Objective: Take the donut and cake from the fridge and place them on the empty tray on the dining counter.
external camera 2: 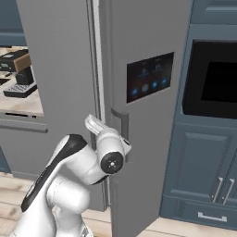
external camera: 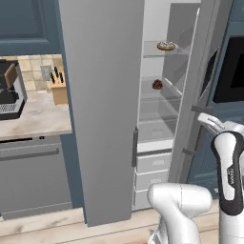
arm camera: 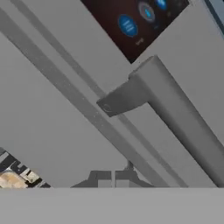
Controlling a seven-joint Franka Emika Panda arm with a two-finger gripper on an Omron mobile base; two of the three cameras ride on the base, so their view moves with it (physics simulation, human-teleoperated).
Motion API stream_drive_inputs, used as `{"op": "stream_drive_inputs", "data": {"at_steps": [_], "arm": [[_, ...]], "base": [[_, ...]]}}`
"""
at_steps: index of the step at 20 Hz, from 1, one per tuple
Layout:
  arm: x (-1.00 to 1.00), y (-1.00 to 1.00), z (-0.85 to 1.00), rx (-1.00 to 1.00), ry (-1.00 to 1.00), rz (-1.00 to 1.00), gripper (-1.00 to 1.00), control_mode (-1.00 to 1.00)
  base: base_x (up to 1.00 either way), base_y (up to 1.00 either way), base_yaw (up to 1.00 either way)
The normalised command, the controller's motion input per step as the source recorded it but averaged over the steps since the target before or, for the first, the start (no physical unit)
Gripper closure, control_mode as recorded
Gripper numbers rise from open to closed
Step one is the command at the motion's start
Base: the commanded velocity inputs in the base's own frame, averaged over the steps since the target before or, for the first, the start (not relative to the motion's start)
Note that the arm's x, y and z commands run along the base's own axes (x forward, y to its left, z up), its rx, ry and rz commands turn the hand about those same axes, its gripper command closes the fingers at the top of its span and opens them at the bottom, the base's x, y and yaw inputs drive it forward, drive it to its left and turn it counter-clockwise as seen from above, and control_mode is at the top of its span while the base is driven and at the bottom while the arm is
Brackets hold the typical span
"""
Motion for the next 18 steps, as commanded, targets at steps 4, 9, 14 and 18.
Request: {"op": "stream_drive_inputs", "data": {"at_steps": [4,9,14,18], "arm": [[-1.00,-0.12,1.00,0.00,0.00,-0.02,1.00,-1.00],[-1.00,0.17,0.47,-0.05,0.00,-0.27,1.00,-1.00],[-0.29,1.00,0.01,-0.28,-0.03,-0.35,1.00,-1.00],[0.47,0.78,-0.10,-0.31,-0.06,-0.27,1.00,-1.00]], "base": [[0.00,0.00,0.00],[0.00,0.00,0.00],[0.00,0.00,0.00],[0.00,0.00,0.00]]}}
